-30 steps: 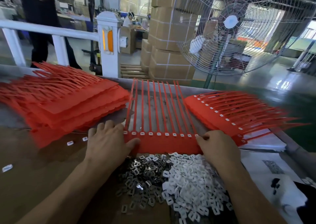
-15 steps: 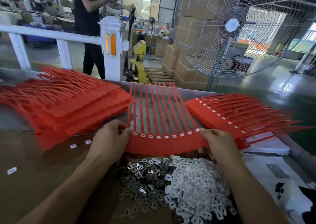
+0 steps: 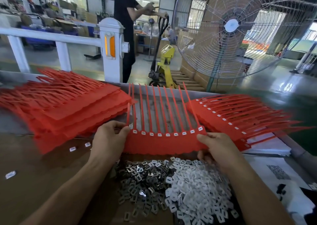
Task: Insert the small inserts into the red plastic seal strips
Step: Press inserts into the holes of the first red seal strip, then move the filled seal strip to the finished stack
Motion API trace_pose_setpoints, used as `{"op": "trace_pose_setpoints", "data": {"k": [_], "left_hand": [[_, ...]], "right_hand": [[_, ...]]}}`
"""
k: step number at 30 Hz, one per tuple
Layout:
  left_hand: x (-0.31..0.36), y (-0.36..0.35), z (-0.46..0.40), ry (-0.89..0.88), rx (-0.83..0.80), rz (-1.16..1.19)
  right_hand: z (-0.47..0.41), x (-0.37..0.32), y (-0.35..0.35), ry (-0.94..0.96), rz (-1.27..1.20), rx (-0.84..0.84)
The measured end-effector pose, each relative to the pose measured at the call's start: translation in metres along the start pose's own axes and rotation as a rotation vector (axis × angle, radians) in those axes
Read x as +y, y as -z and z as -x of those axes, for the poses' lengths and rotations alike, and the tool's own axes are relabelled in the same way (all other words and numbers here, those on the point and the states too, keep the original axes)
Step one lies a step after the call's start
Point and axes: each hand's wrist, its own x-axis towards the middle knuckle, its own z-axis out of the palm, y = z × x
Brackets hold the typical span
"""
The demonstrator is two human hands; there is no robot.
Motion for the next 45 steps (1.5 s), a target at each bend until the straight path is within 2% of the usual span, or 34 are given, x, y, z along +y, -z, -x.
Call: {"op": "trace_pose_setpoints", "data": {"k": [7, 14, 27, 30, 34, 37, 39, 45], "left_hand": [[0.002, -0.002, 0.007, -0.086, -0.072, 0.067], [0.009, -0.007, 0.017, -0.150, -0.132, 0.163], [0.019, -0.003, 0.021, -0.230, -0.123, 0.392], [0.016, -0.003, 0.017, -0.237, -0.189, 0.362], [0.010, -0.007, 0.013, -0.258, -0.237, 0.243], [0.008, -0.010, 0.013, -0.289, -0.234, 0.198], [0.006, -0.012, 0.013, -0.300, -0.229, 0.182], [0.006, -0.012, 0.014, -0.280, -0.183, 0.153]], "right_hand": [[-0.002, 0.001, 0.000, 0.029, -0.058, 0.149], [-0.009, 0.001, 0.005, -0.021, -0.157, 0.368], [0.001, -0.011, -0.004, 0.066, -0.277, 0.387], [-0.001, -0.008, -0.003, 0.087, -0.230, 0.418], [-0.008, -0.001, 0.004, 0.094, -0.182, 0.554], [-0.015, 0.003, 0.010, 0.094, -0.352, 0.632], [-0.021, 0.006, 0.014, 0.067, -0.569, 0.663], [-0.027, 0.006, 0.017, -0.001, -1.062, 0.631]]}}
